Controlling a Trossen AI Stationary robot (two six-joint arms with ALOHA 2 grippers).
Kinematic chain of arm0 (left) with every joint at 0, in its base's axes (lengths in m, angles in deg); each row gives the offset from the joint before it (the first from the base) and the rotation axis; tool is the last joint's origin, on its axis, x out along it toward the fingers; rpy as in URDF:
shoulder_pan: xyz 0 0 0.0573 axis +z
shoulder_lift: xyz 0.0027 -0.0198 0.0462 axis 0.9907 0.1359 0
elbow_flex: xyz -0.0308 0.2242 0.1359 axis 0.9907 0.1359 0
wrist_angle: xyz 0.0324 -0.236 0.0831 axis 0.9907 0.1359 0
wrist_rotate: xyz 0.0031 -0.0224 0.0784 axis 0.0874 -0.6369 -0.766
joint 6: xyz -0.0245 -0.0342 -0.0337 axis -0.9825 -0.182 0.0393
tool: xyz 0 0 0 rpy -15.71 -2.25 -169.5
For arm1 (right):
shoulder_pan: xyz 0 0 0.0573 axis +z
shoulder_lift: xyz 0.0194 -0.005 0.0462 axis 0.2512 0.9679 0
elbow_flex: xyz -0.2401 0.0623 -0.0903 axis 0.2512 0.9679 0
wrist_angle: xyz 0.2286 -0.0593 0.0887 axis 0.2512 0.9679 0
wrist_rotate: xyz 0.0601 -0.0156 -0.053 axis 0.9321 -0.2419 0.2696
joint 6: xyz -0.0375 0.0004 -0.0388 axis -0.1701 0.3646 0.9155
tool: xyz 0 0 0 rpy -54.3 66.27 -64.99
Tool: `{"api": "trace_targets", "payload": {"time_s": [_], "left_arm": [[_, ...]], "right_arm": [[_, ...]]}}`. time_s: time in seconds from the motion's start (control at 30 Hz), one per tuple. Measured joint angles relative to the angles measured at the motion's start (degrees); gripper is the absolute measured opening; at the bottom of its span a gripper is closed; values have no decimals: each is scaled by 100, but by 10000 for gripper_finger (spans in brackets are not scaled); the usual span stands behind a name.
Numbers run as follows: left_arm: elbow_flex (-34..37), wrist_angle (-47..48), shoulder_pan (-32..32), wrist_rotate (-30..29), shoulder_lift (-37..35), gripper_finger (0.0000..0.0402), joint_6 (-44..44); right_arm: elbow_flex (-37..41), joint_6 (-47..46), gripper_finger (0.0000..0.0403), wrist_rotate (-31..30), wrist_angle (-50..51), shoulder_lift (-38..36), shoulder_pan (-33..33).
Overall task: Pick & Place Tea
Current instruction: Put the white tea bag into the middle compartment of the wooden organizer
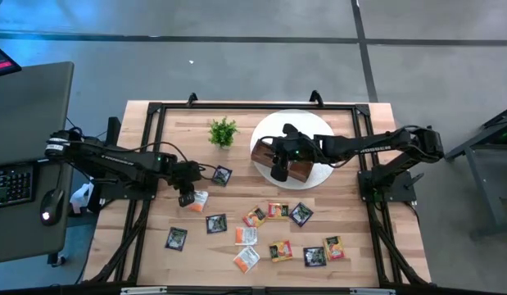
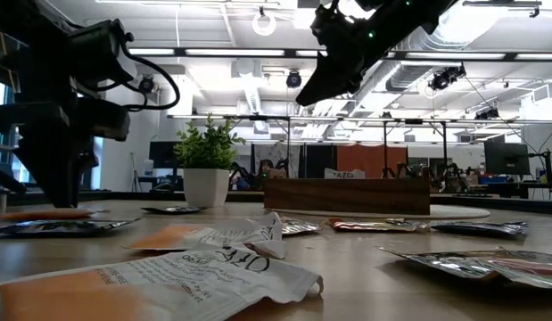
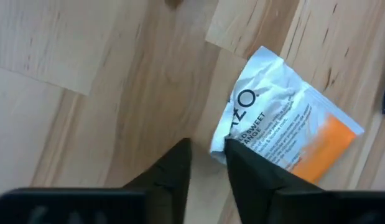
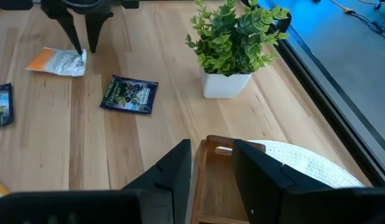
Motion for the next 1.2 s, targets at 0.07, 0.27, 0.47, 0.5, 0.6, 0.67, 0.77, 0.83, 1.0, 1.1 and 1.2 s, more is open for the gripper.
{"api": "trace_targets", "payload": {"time_s": [0.07, 0.27, 0.47, 0.5, 0.6, 0.67, 0.77, 0.83, 1.0, 1.1, 1.2], "left_arm": [[10, -66, 4, -13, 2, 52, 85], [11, -308, 0, 22, 4, 17, 245], [17, -1513, -4, -38, -221, 3, 556], [5, -1756, 0, -188, -279, 2, 601], [-274, -2233, 0, -887, -363, 6, 857], [-551, -2239, 0, -1444, -382, 7, 1137], [-949, -2306, 0, -2133, -365, 7, 1785], [-1181, -2507, 7, -2281, -211, 7, 2289], [-1629, -2812, 4, -2334, 148, 7, 2656], [-1839, -2762, 4, -2675, 357, 7, 2446], [-2027, -2757, 4, -2954, 579, 7, 2431]], "right_arm": [[0, 0, 114, 0, 2, 0, 0], [0, 0, 114, 0, 0, 0, 0], [0, -227, 114, 0, 0, 0, 0], [0, -397, 114, 0, 0, 0, 0], [0, -883, 114, 2, -5, 0, -7], [0, -1103, 114, 2, -17, 0, -7], [0, -1407, 114, 2, -59, 0, -7], [0, -1428, 114, 4, -79, 0, -7], [2, -996, 114, 399, -674, 196, -5], [2, -509, 114, 1054, -1114, 375, 2], [0, -446, 114, 1365, -1429, 495, 7]]}}
